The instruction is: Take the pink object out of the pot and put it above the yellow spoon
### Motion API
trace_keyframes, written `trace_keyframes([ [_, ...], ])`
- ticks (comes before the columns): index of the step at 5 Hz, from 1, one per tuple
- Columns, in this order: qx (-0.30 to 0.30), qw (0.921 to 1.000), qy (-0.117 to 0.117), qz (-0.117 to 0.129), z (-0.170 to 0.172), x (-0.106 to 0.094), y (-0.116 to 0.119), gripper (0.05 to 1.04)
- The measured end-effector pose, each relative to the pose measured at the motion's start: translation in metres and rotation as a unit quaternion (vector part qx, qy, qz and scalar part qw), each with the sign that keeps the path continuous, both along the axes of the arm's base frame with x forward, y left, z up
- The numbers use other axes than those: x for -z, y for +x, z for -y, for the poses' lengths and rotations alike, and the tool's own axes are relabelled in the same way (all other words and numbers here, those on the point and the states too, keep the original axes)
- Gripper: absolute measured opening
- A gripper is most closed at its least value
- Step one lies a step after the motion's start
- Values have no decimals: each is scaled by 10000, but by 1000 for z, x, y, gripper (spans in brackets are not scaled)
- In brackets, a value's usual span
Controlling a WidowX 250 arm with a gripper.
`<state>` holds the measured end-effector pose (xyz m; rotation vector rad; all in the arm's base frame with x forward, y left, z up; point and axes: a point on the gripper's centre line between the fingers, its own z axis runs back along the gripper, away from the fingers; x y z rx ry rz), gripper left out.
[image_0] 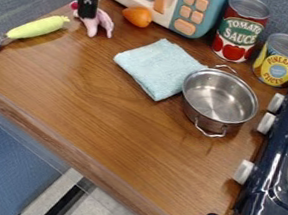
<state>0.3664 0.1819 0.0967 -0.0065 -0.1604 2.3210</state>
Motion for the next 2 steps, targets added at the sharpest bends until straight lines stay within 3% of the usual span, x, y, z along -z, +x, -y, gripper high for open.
trace_keyframes([
  [1, 224, 9995, 207, 121, -2, -23, -3, 1001],
  [2, 966, 9948, 293, 143, -2, -29, 2, 1001],
])
